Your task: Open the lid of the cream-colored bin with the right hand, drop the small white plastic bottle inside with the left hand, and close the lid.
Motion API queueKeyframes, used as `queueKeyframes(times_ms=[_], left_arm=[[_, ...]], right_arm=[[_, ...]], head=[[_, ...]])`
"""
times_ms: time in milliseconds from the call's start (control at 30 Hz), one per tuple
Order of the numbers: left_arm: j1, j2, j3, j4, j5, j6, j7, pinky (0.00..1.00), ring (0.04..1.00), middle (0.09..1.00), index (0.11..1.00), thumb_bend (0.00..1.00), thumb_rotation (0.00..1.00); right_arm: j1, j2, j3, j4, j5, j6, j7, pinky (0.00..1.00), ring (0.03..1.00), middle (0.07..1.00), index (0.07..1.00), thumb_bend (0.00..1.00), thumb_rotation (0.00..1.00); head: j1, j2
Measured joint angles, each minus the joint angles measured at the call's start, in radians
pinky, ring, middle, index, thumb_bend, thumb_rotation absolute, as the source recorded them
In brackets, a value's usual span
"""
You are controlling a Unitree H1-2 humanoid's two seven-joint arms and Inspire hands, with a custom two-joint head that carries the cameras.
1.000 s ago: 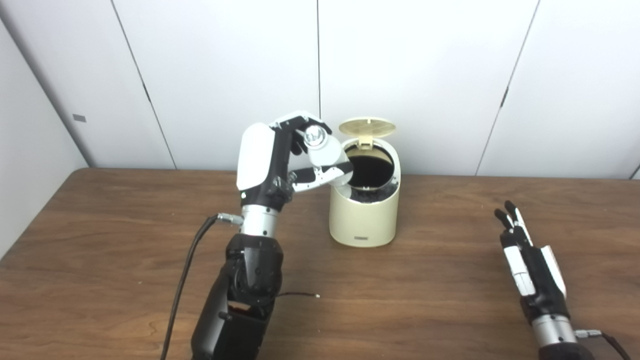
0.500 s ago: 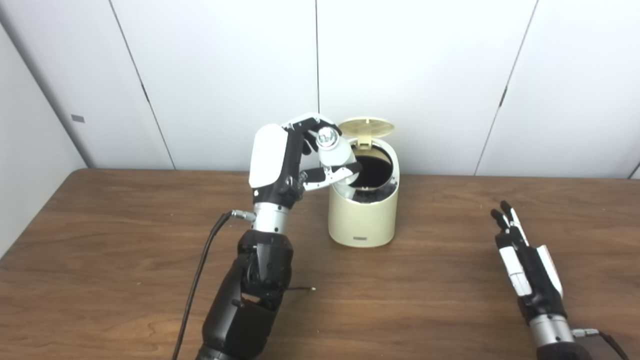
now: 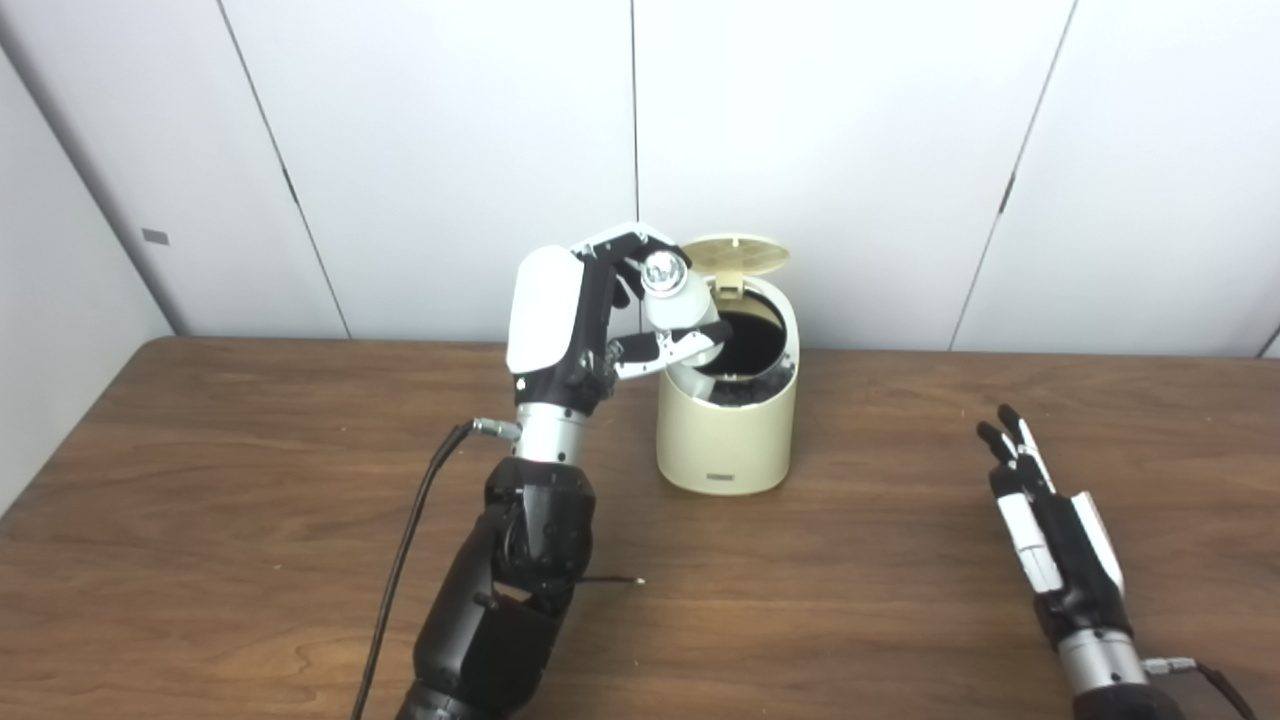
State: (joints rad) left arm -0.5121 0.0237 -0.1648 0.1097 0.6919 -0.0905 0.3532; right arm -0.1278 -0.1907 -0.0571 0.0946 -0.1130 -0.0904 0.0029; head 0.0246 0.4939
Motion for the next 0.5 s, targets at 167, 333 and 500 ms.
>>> queueKeyframes(times_ms=[167,333,500], left_arm=[[-0.003,-0.011,0.000,0.036,0.000,-0.002,0.009,0.34,0.430,0.526,0.483,0.47,0.00],[-0.004,-0.016,0.001,0.062,0.000,-0.003,0.030,0.35,0.433,0.524,0.468,0.47,0.00],[-0.010,-0.016,-0.001,0.072,0.000,-0.006,0.041,0.34,0.430,0.521,0.472,0.47,0.00]], right_arm=[[0.001,0.000,0.000,-0.004,0.001,0.007,-0.001,1.00,0.978,0.938,0.995,0.73,1.00],[0.006,0.002,0.001,-0.012,0.003,0.008,-0.001,1.00,0.984,0.941,0.998,0.72,1.00],[0.005,0.001,0.000,-0.010,0.008,0.008,0.000,1.00,0.987,0.942,0.998,0.72,1.00]], head=[[-0.005,0.005],[-0.006,0.009],[-0.003,0.011]])
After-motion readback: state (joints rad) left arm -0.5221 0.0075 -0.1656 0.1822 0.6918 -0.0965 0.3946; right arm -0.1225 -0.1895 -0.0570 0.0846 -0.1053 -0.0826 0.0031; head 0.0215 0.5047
